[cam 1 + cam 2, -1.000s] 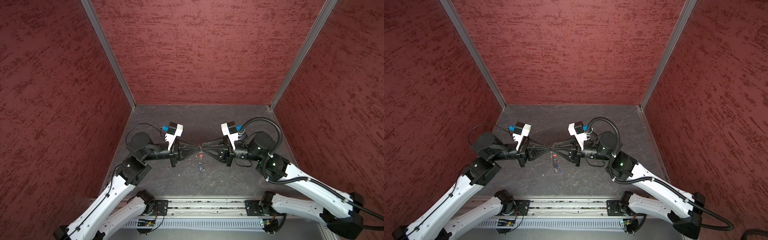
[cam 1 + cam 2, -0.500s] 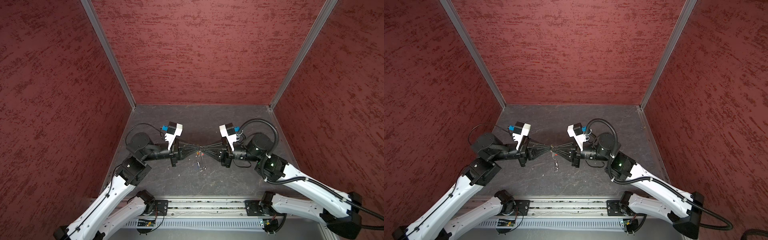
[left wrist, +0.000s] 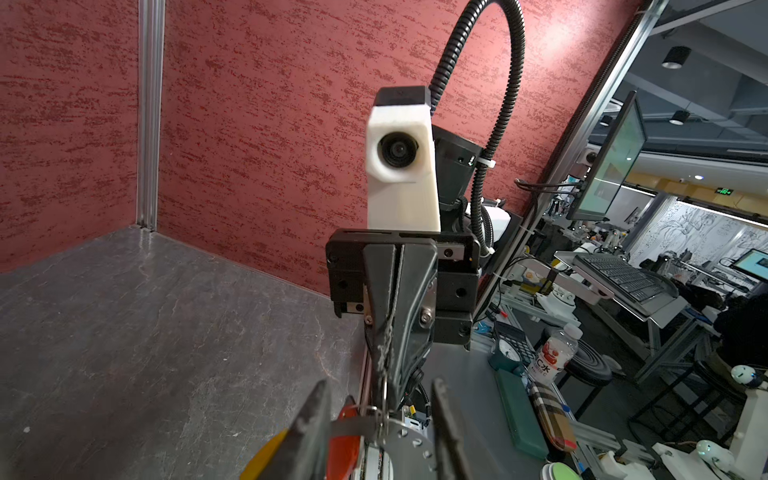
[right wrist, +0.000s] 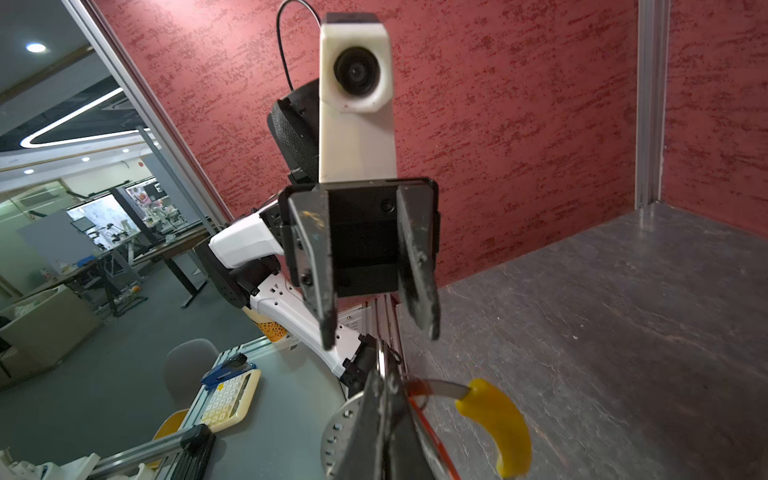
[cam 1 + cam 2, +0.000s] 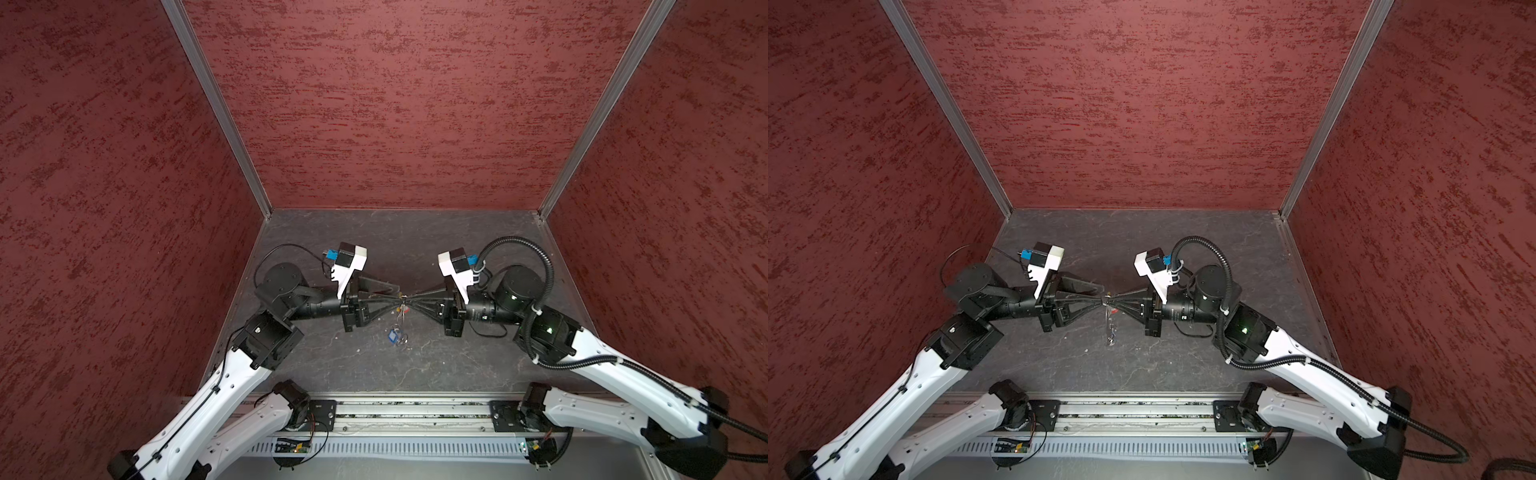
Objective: Remove the keys from the keyring
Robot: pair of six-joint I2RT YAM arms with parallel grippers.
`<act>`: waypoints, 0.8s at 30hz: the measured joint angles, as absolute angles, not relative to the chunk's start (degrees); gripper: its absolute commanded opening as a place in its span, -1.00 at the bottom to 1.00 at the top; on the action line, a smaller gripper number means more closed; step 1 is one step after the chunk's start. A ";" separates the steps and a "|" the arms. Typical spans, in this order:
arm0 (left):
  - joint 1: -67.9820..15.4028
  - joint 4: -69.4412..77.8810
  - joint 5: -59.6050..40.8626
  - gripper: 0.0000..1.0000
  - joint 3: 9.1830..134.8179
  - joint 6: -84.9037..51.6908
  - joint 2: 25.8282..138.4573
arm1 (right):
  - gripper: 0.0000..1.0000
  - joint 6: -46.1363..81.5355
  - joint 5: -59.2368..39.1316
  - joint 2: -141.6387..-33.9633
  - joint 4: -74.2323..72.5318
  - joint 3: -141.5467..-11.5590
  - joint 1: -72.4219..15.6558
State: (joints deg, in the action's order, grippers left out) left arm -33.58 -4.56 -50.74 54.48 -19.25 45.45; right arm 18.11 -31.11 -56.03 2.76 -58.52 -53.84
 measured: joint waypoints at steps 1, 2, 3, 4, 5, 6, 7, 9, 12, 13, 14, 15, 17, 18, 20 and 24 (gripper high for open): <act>-33.34 -5.65 -50.89 0.12 55.11 -19.05 45.76 | -1.00 17.45 -30.72 -56.03 4.99 -59.40 -53.84; -33.15 -6.55 -51.09 0.12 55.68 -18.81 46.04 | -1.00 16.78 -30.46 -56.05 7.18 -60.27 -53.84; -33.04 -7.68 -51.37 0.11 56.47 -18.55 46.46 | -1.00 15.99 -30.22 -56.05 9.56 -61.36 -53.84; -32.97 -9.06 -51.66 0.10 57.43 -18.17 46.92 | -1.00 15.31 -30.13 -56.10 11.73 -62.48 -53.84; -32.88 -10.31 -52.03 0.05 58.30 -17.69 47.40 | -1.00 14.57 -30.11 -56.23 13.78 -63.61 -53.84; -32.84 -11.88 -52.40 -0.04 59.35 -17.10 47.92 | -1.00 13.80 -30.13 -56.45 16.01 -64.93 -53.84; -32.82 -13.43 -52.71 -0.11 60.40 -16.58 48.53 | -1.00 12.97 -30.15 -56.73 18.13 -66.26 -53.84; -32.77 -16.84 -53.60 -0.18 62.76 -15.29 50.04 | -1.00 11.33 -30.22 -57.65 22.55 -69.10 -53.84; -32.80 -22.02 -55.20 -0.25 66.41 -13.39 52.64 | -1.00 9.10 -30.41 -59.59 28.53 -72.90 -53.84; -32.80 -23.81 -55.64 -0.28 67.64 -12.73 53.52 | -1.00 8.43 -30.46 -60.31 30.37 -74.02 -53.84; -32.80 -25.34 -56.01 -0.32 68.64 -12.10 54.35 | -1.00 7.92 -30.46 -60.95 31.94 -74.91 -53.84; -32.91 -26.89 -56.53 -0.36 69.60 -11.46 55.20 | -1.00 7.38 -30.48 -61.65 33.56 -75.81 -53.84; -33.26 -29.87 -57.34 -0.41 71.02 -10.28 56.49 | -1.00 6.44 -30.44 -62.74 36.23 -77.14 -53.84; -33.58 -31.35 -57.78 -0.42 71.68 -9.61 57.10 | -1.00 5.96 -30.39 -63.24 37.50 -77.71 -53.84; -34.28 -33.95 -58.43 -0.44 72.95 -8.43 58.28 | -1.00 5.32 -30.33 -63.72 39.22 -78.43 -53.84; -35.05 -38.11 -59.27 -0.52 74.50 -6.59 60.10 | -1.00 4.25 -30.09 -63.90 41.50 -79.77 -53.84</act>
State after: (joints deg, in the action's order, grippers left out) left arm -35.05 -38.11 -59.27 74.50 -6.59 60.10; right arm 4.25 -30.09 -63.90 41.50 -79.77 -53.84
